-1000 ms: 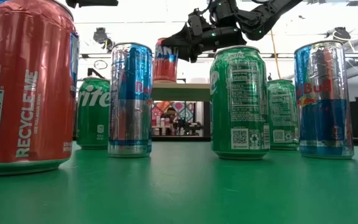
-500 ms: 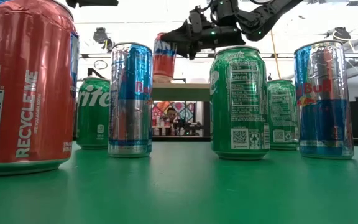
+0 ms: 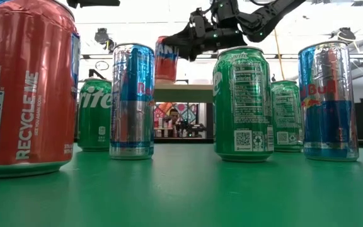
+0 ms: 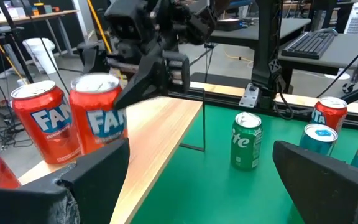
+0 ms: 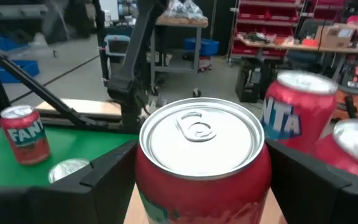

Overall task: Place canned beverage on shelf
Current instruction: Put the red soda can on the shelf aligned with the other red soda can

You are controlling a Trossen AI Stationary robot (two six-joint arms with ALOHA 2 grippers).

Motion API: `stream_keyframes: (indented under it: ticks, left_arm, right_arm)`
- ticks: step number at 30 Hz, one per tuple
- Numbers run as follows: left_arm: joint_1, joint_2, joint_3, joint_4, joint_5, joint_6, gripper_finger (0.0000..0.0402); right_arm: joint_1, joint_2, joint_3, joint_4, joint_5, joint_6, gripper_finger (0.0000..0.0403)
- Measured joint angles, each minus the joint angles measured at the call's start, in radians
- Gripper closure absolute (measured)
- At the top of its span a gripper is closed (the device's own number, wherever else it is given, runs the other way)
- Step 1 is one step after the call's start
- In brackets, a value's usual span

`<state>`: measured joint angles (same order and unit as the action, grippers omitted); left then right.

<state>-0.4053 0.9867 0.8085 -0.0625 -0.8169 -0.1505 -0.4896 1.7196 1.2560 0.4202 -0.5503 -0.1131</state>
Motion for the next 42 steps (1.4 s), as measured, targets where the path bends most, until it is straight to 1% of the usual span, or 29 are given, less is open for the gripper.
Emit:
stream_keyframes:
  ticks: [5, 8, 25, 34, 42]
  left_arm:
    - [-0.001, 0.0, 0.0, 0.001, 0.001, 0.0, 0.0011]
    - [-0.001, 0.0, 0.0, 0.001, 0.01, 0.0, 0.0011]
    - [-0.001, 0.004, 0.0, 0.0, 0.032, -0.002, 0.0011]
    - [-0.001, 0.009, 0.0, -0.001, 0.042, -0.01, 0.0011]
    - [-0.001, 0.009, 0.0, -0.001, 0.042, -0.01, 0.0011]
  right_arm:
    - [0.0, 0.015, 0.0, 0.019, 0.006, 0.013, 0.0099]
    - [-0.001, 0.014, 0.0, 0.014, 0.033, -0.01, 0.0099]
    - [-0.005, 0.043, 0.001, 0.024, 0.025, -0.009, 0.0098]
    - [-0.006, 0.043, 0.001, 0.026, 0.036, -0.005, 0.0063]
    - [-0.006, 0.043, 0.0, 0.027, 0.056, -0.022, 0.006]
